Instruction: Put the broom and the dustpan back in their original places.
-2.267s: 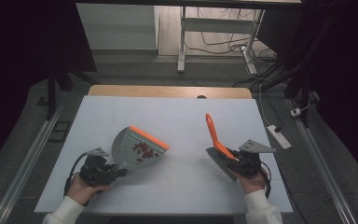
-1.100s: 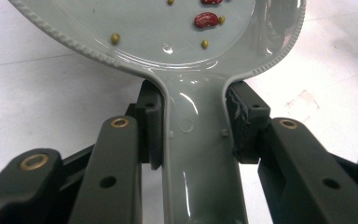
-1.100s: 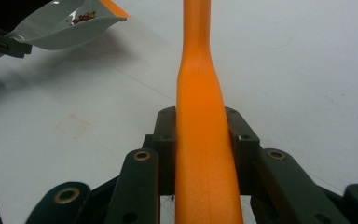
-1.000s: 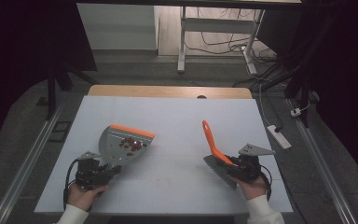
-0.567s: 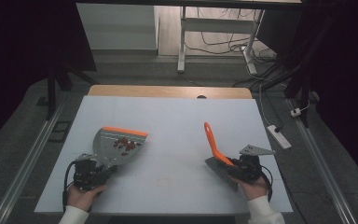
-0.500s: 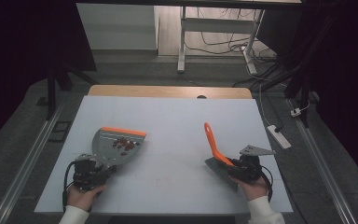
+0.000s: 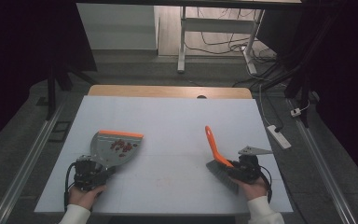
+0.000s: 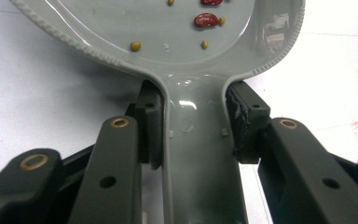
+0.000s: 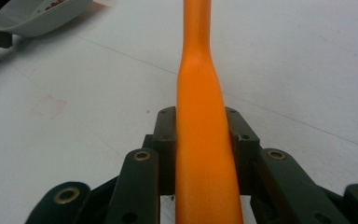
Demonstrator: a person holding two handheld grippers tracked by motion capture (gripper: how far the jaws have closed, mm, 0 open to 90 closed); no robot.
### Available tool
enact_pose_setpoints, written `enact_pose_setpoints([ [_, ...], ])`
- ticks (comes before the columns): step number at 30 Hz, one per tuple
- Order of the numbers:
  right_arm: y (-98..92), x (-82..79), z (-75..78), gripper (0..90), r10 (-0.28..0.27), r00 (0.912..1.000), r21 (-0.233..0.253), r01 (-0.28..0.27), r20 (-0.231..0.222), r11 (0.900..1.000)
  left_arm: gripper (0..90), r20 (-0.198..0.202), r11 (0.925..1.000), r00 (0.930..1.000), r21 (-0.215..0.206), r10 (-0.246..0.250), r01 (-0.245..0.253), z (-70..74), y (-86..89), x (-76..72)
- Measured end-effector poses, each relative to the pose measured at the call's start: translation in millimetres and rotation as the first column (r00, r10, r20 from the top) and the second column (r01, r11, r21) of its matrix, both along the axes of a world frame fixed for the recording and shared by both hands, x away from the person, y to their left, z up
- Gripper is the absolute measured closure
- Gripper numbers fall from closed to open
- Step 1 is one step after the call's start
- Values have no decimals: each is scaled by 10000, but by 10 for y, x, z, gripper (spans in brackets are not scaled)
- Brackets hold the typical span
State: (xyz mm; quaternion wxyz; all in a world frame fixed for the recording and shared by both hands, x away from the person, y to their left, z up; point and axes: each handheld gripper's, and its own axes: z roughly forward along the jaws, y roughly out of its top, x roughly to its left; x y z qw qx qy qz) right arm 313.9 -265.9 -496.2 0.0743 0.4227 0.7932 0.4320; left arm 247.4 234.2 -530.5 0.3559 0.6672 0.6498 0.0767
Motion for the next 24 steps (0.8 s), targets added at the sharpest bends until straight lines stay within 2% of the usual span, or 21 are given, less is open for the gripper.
enact_pose_setpoints([
  [6, -46, 73, -22, 698, -24, 9999, -21, 24, -123, 10000, 618, -80, 10000, 10000, -25, 34, -34, -12, -5, 7],
  [12, -94, 153, -54, 656, -169, 9994, -373, 158, -300, 9992, 617, -240, 9999, 9996, 31, 113, -112, -27, -16, 21],
  [24, -128, 251, -108, 515, -445, 9986, -1172, 407, -301, 9923, 613, -344, 9999, 9993, 23, 116, -115, -44, -28, 31],
])
